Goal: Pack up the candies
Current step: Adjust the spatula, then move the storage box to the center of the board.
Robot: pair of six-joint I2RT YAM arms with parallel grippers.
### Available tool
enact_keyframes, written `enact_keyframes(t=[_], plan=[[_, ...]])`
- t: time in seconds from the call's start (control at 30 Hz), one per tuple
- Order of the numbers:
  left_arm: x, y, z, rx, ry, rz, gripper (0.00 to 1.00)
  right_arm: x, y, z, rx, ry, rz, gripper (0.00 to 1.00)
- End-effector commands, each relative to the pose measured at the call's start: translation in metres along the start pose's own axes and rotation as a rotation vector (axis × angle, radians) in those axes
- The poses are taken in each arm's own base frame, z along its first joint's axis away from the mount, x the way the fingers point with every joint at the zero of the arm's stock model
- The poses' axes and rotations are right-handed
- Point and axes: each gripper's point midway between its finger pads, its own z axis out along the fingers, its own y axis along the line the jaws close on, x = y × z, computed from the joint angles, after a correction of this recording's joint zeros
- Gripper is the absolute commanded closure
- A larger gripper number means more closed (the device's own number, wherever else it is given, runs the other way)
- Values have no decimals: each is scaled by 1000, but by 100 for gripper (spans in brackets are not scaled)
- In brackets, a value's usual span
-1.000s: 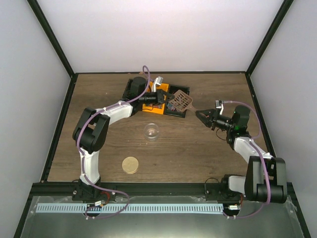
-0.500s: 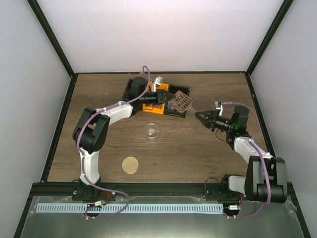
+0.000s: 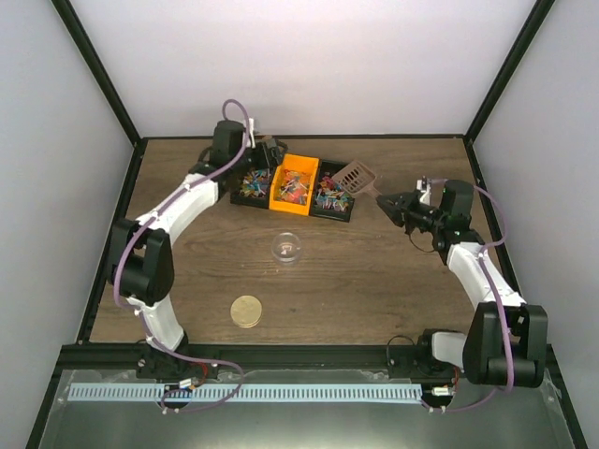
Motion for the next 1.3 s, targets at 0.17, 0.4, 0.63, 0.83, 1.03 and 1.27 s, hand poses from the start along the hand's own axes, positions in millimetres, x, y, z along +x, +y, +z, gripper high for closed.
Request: enact_keyframes(t=[0.17,0.4,0.63,0.83,1.03,1.27], plan=[[6,140,-23,-644,126,116,22,-1,19,6,8,1,21,99],[12,189,-19,-751,190,101,39,4,11,9,4,31,27,99],[27,221,-8,-802,273,135,50,5,8,11,1,37,46,99],[45,224,9,-738,327,117,69,4,6,12,3,40,62,99],[55,220,11,-709,348,94,91,4,4,11,23,26,84,99],[76,190,-3,-664,347,34,93,-3,-4,5,116,-40,177,99]])
